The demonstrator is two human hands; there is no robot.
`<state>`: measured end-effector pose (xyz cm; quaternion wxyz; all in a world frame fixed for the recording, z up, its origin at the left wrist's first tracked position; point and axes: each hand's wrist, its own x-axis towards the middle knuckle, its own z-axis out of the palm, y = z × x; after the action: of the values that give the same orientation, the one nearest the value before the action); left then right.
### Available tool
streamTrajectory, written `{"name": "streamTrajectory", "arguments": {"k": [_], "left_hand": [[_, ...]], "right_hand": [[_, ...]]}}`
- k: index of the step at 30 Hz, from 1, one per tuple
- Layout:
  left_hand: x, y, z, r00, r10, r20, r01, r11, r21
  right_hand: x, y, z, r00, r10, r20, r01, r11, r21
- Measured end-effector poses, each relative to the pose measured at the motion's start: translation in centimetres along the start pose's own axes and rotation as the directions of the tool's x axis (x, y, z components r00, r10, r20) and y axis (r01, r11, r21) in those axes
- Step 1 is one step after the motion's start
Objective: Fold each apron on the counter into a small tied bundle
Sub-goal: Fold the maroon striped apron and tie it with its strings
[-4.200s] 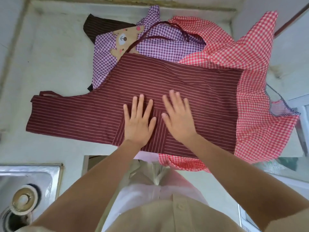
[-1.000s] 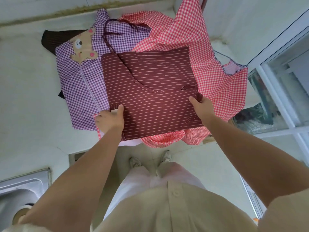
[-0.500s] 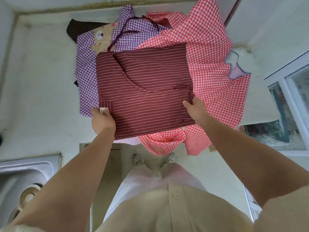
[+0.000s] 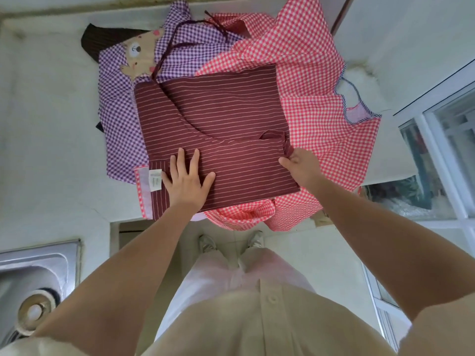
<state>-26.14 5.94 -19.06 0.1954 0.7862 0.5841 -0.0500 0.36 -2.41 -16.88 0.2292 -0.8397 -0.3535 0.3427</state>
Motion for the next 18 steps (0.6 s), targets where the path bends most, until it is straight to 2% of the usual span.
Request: {"name": "streamTrajectory", "arguments": {"k": [2, 5, 6, 8, 9, 10, 12, 13, 15, 18], "left_hand": [[-0.1, -0.1, 0.0, 1.0, 0.008, 0.015, -0.008, 1.0, 0.008], [-0.5, 0.2, -0.1, 0.997, 0.07, -0.044, -0.07, 0.998, 0.006], [-0.6, 0.5, -0.1, 0.993, 0.106, -0.06, -0.105, 0.994, 0.018], [-0.9, 1.0, 0.1, 0.987, 0.153, -0.045, -0.151, 0.987, 0.051], [-1.0, 1.2, 0.3, 0.987, 0.158, -0.015, -0.157, 0.986, 0.064], [-1.1, 1.3, 0.7, 0.988, 0.153, 0.018, -0.154, 0.985, 0.075], [-1.3, 1.3, 1.5, 0.99, 0.126, 0.065, -0.132, 0.987, 0.091], [-1.4, 1.3, 1.8, 0.991, 0.114, 0.075, -0.121, 0.988, 0.094], [-1.4, 1.2, 2.2, 0.991, 0.101, 0.091, -0.11, 0.988, 0.104], [-1.2, 1.2, 2.2, 0.989, 0.093, 0.111, -0.108, 0.985, 0.134]], "right_hand": [[0.0, 0.1, 0.2, 0.999, 0.041, -0.034, -0.043, 0.997, -0.072], [-0.6, -0.7, 0.7, 0.986, 0.028, -0.165, -0.03, 0.999, -0.011], [-0.9, -0.9, 1.1, 0.964, -0.029, -0.264, 0.018, 0.999, -0.045], [-1.5, -1.6, 2.0, 0.896, -0.224, -0.383, 0.141, 0.963, -0.231], [-1.8, -2.1, 2.6, 0.867, -0.337, -0.366, 0.226, 0.923, -0.313], [-2.0, -2.5, 3.3, 0.851, -0.44, -0.286, 0.319, 0.867, -0.383], [-2.1, -2.3, 4.9, 0.838, -0.544, -0.048, 0.451, 0.739, -0.5], [-1.8, -1.7, 5.5, 0.854, -0.518, 0.046, 0.456, 0.703, -0.546], [-1.3, 0.1, 5.8, 0.914, -0.384, 0.128, 0.379, 0.701, -0.605], [-0.6, 1.9, 5.1, 0.954, -0.285, 0.096, 0.278, 0.715, -0.641]]}}
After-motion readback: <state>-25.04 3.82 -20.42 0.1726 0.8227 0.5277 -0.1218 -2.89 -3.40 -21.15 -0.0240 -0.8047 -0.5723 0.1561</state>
